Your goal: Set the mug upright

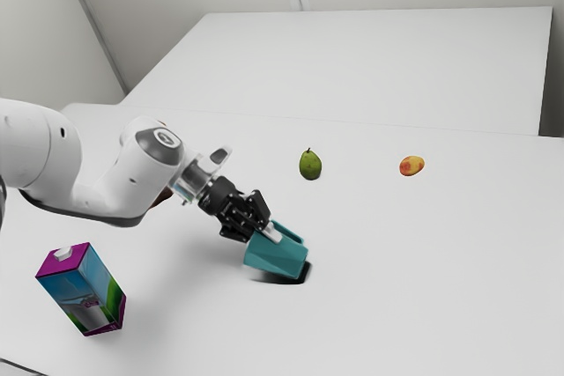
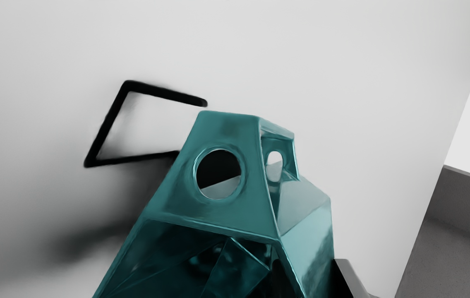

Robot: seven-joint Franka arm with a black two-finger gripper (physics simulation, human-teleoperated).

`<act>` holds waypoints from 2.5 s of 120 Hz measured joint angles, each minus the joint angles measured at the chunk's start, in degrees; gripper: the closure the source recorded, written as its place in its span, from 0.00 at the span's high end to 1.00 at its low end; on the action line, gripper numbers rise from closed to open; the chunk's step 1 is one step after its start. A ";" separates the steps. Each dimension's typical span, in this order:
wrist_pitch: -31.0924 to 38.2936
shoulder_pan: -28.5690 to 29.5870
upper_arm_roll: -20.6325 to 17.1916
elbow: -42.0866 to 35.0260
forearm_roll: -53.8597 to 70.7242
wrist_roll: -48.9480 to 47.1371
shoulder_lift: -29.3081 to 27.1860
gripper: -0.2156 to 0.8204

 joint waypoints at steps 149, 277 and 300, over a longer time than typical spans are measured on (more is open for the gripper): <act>17.77 6.79 -9.15 0.72 41.03 -0.17 -7.71 0.04; 6.80 5.24 -7.49 0.58 59.14 -8.97 -8.10 0.04; 5.52 5.14 -7.22 0.61 60.33 -10.03 -7.26 0.04</act>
